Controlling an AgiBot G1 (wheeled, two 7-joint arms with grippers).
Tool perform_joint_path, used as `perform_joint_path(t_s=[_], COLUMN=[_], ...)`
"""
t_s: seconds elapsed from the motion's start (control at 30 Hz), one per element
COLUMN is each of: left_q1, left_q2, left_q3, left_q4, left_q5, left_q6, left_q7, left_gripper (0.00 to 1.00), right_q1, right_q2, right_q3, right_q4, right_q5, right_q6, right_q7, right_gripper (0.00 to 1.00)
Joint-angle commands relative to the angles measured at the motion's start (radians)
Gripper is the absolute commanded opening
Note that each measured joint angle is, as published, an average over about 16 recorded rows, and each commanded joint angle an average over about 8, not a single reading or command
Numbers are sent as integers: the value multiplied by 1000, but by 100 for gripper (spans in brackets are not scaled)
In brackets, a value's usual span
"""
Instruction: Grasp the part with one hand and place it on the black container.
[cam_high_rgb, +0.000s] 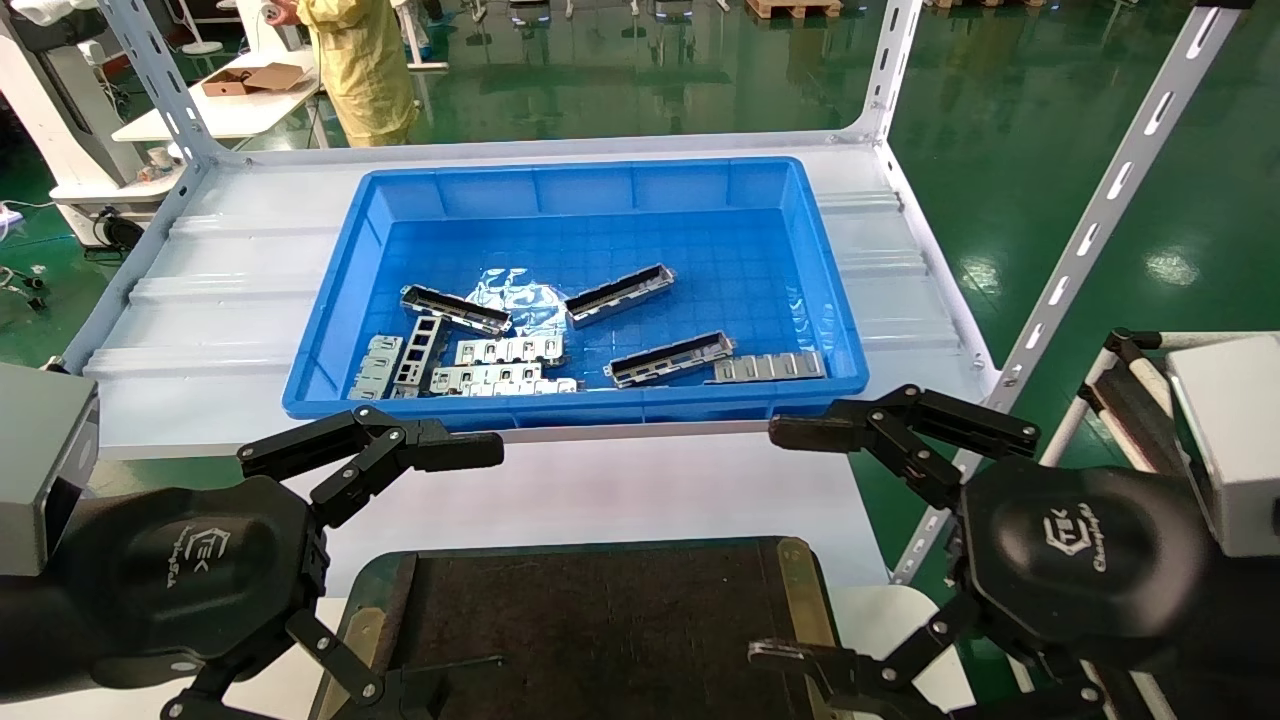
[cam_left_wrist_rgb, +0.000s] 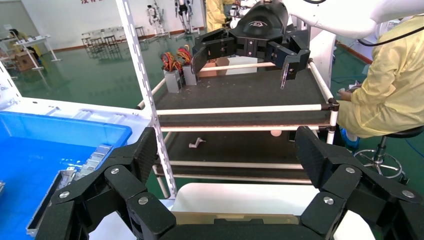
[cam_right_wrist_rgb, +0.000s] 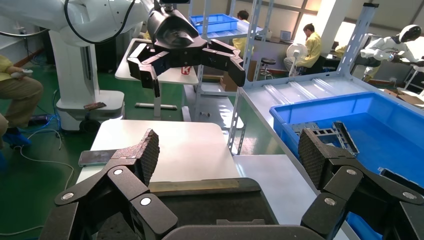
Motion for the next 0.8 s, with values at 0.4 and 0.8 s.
perform_joint_path(t_s=[0.4, 0.8], left_q1=[0, 0], left_q2=[0, 0], left_q3=[0, 0], left_q4=[0, 0], left_q5=[0, 0], left_q6=[0, 0], left_q7=[0, 0], left_gripper=[100, 100], right_q1=[0, 0], right_q2=[0, 0], right_q3=[0, 0], right_q4=[0, 0], right_q5=[0, 0], right_q6=[0, 0], right_q7=[0, 0], right_gripper=[100, 100])
